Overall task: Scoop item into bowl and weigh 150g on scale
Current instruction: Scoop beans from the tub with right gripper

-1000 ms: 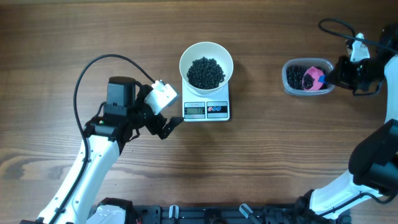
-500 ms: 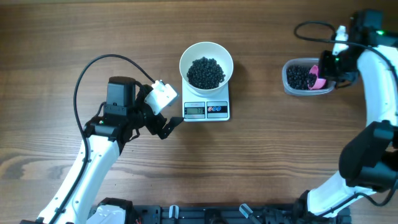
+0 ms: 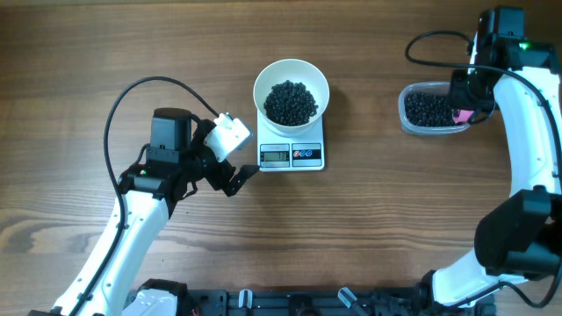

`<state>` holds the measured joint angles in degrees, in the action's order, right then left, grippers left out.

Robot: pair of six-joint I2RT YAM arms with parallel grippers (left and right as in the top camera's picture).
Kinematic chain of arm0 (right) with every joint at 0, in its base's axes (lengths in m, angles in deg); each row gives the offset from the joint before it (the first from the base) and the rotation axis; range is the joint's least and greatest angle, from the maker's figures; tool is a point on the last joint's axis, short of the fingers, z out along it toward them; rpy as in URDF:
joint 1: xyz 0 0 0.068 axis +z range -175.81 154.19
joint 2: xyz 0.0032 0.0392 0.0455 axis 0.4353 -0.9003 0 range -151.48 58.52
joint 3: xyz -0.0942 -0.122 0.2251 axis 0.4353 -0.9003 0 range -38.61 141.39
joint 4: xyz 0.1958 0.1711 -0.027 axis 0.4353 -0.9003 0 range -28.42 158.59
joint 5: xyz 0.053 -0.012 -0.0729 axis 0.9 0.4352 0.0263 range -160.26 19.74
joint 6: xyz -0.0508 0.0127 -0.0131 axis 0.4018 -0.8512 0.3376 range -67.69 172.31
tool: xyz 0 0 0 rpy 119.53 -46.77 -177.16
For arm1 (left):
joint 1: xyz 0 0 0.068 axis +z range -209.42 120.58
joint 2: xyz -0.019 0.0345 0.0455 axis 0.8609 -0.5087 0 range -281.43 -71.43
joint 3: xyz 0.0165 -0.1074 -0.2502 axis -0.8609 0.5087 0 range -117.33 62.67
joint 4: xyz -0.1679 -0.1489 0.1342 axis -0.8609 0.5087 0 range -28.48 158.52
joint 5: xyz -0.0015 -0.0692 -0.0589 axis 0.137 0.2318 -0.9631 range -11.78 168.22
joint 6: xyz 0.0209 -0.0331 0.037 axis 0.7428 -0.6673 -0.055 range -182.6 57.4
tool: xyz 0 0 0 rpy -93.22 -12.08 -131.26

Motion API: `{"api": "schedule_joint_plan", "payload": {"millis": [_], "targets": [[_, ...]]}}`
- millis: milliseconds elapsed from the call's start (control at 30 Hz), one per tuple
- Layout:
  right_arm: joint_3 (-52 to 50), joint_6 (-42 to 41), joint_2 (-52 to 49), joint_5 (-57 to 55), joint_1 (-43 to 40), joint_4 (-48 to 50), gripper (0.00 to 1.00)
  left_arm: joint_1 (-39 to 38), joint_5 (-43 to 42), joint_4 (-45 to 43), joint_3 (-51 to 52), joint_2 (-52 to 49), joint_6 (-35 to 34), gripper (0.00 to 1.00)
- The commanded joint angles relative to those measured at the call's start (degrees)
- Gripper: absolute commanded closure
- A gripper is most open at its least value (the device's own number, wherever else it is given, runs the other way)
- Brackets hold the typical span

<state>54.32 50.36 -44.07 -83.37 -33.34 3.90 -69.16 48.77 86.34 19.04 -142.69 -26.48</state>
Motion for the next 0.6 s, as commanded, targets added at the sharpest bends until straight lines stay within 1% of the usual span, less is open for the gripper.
{"api": "schedule_joint_plan", "payload": {"millis": [0,167,400,567], "targets": [[-0.39,-0.92,-3.93,-2.03,-0.02,0.11,0.96,0.22,-0.07,0.04,0.35,-0.15,-0.37,0.0],[-0.39,0.52,-4.48,3.41,-0.02,-0.5,0.96,0.22,-0.07,0.04,0.35,-0.15,-0.37,0.0],[-0.37,6.51,-4.46,16.48,-0.11,-2.14,0.96,0.22,-0.07,0.04,0.35,-0.15,-0.37,0.0],[-0.37,6.97,-4.46,23.45,-1.07,-1.97,0.96,0.22,-0.07,0.04,0.35,-0.15,-0.37,0.0]]}}
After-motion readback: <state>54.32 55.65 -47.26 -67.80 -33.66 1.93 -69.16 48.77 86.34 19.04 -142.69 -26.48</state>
